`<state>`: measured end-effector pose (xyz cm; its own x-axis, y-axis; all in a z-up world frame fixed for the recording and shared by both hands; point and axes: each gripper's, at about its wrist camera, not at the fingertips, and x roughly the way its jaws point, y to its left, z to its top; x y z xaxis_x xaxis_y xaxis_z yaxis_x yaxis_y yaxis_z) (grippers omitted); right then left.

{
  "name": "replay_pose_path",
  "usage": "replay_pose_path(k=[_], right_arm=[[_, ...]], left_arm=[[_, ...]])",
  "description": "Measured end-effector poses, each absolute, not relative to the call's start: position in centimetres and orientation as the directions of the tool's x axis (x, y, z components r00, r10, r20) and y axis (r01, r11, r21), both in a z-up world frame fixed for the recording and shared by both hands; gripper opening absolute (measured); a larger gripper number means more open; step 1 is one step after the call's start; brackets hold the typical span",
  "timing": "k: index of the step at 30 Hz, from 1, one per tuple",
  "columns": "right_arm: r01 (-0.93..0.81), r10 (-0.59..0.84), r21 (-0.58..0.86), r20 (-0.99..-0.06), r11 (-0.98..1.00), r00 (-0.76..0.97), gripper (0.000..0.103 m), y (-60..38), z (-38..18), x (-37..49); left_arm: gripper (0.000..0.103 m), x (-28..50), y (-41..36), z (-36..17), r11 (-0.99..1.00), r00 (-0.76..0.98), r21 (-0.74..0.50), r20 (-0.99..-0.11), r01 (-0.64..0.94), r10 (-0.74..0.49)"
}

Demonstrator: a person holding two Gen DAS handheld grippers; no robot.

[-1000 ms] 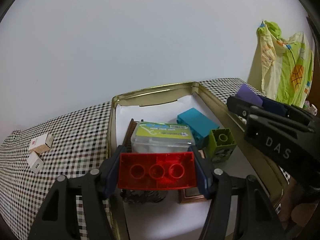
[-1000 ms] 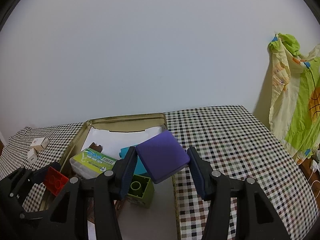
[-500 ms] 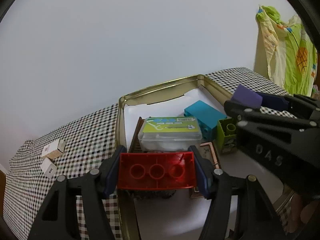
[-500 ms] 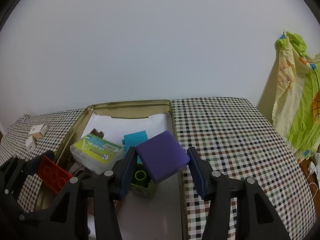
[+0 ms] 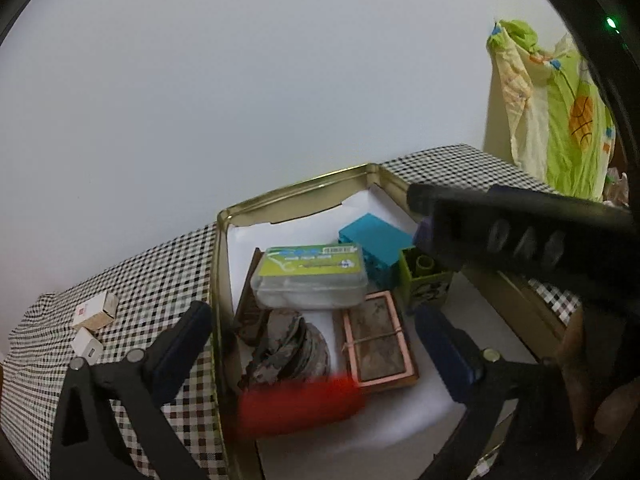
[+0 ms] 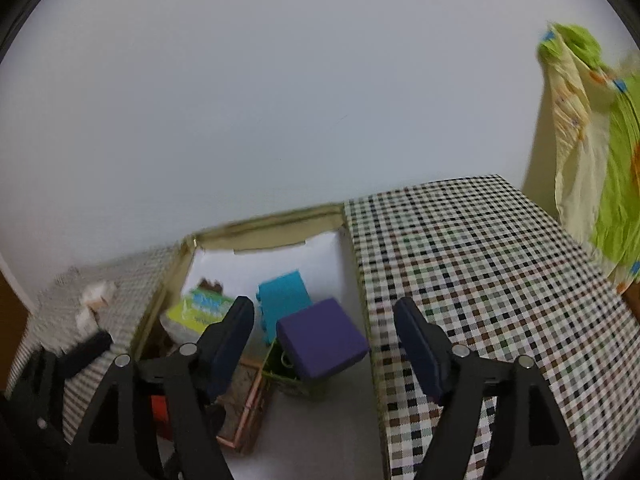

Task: Organize rigid objects
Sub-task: 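Open the left gripper to drop the brick while the right releases the block in the tin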

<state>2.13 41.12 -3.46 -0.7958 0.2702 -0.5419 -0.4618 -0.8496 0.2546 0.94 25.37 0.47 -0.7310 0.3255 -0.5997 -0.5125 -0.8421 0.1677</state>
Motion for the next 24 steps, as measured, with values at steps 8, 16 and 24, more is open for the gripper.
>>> replay_pose_path(k=[8,16,24], right_arm=[[-0.463,0.263,0.342,-0.494,-0.818,-0.829,0.083,42.0,-3.3,3.1],[-0.481,0.325,0.36,-0.414,-0.799,-0.85,0.083,41.9,-2.6,4.3],[-0.577,0.495,0.259,-0.32,-0.775,-0.808,0.083,40.2,-2.2,5.4]], left_arm=[[0.102,0.4,23.6,1.0,-0.858,-0.715,0.067,-0.587,-0.51,0.38],[0.102,-0.4,21.5,1.4,-0.887,-0.737,0.034,-0.571,-0.461,0.362],[0.102,-2.0,18.2,0.9,-0.927,-0.766,-0.013,-0.56,-0.375,0.318]])
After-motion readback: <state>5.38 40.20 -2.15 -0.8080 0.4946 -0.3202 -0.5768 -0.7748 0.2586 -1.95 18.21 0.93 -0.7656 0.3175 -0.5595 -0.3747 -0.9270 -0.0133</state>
